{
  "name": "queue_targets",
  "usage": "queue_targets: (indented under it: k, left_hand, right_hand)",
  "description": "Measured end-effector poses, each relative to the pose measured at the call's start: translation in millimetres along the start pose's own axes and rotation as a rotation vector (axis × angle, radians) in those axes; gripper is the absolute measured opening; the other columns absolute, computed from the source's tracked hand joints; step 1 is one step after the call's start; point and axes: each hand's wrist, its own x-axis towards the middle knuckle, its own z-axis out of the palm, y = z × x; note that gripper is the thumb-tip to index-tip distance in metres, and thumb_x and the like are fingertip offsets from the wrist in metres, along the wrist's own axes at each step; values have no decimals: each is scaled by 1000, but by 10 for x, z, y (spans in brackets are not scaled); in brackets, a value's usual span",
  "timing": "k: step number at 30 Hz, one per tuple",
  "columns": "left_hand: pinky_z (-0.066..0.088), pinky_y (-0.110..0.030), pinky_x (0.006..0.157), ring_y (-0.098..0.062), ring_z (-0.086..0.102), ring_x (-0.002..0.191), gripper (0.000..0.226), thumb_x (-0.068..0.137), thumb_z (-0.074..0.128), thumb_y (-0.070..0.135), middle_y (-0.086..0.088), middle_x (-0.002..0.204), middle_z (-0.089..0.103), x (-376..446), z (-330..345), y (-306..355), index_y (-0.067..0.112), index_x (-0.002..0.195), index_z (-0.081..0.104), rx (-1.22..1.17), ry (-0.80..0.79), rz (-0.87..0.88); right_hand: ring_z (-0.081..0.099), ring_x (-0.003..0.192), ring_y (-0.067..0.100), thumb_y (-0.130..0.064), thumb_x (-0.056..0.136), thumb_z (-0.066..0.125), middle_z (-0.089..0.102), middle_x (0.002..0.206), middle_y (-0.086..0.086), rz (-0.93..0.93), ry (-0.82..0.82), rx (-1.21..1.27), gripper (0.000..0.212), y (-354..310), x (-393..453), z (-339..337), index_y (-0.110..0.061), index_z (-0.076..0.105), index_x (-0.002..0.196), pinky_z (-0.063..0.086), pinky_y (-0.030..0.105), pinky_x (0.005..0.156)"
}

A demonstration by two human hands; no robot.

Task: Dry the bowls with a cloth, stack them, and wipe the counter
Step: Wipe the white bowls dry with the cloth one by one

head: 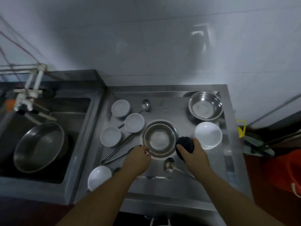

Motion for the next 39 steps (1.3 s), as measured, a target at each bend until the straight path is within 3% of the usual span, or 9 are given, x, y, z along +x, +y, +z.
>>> queue_targets:
  k: [5,8,11,16,19,24,29,34,39]
  left_hand:
    - [54,-34,94,-23,67,116,44,100,57,32,-2,136,65,-259,-181,-1072,23,142,61,30,-46,-88]
    - [49,-27,89,-24,68,115,38,98,59,31,-4,132,71,-325,-299,-1655,22,134,67,74,-24,-104]
    - [51,-38,104,-29,61,127,48,101,58,26,-11,146,59,-363,-400,-2231,17,148,57,63,-44,-154]
    - [53,-42,96,-33,61,120,49,98,56,15,-16,140,58,-340,-464,-2896,11,147,53,40,-32,-153]
    - [54,-42,91,-33,63,115,44,98,56,14,-16,135,60,-278,-419,-3045,8,141,56,22,-69,-152]
    - [53,-39,81,-33,65,107,34,97,59,12,-16,125,64,-145,-306,-3054,8,131,57,-58,-53,-243]
    - [54,-38,76,-35,67,104,27,96,58,4,-18,120,68,-44,-263,-3116,5,123,63,-102,-28,-314]
    - [44,-28,58,-27,60,89,32,92,69,16,-14,113,67,-69,-404,-3118,6,121,60,-211,-92,-318]
    - [59,-38,71,-31,67,90,31,91,66,21,-15,104,69,-163,-717,-3167,2,116,66,-430,-49,-442]
  right_hand:
    - [64,81,2,-49,93,73,68,94,-12,-36,-120,-195,26,-24,-337,730,-40,55,109,47,25,64]
    - [59,86,0,-47,92,73,64,97,-17,-32,-124,-269,25,14,-549,1167,-40,55,107,45,24,65]
    - [61,89,6,-43,92,75,63,98,-15,-14,-142,-320,26,94,-755,1627,-37,55,108,44,24,66]
    - [59,89,6,-44,95,71,62,104,-11,24,-176,-396,34,223,-1030,2237,-36,53,124,45,26,68]
    - [60,90,7,-46,95,70,63,105,-12,51,-174,-420,36,246,-1164,2452,-37,53,126,48,29,72]
    - [54,84,-7,-43,92,72,62,100,-17,78,-170,-455,31,229,-1283,2604,-41,52,116,38,14,65]
    - [58,89,-2,-44,92,71,66,104,-15,113,-161,-425,35,236,-1346,2619,-38,55,124,44,20,68]
    - [62,92,1,-45,92,71,66,104,-18,155,-137,-358,36,210,-1378,2620,-38,53,121,48,25,71]
    - [68,92,9,-46,93,68,70,103,-11,134,-152,-225,21,-62,-1346,2605,-43,57,110,58,31,72]
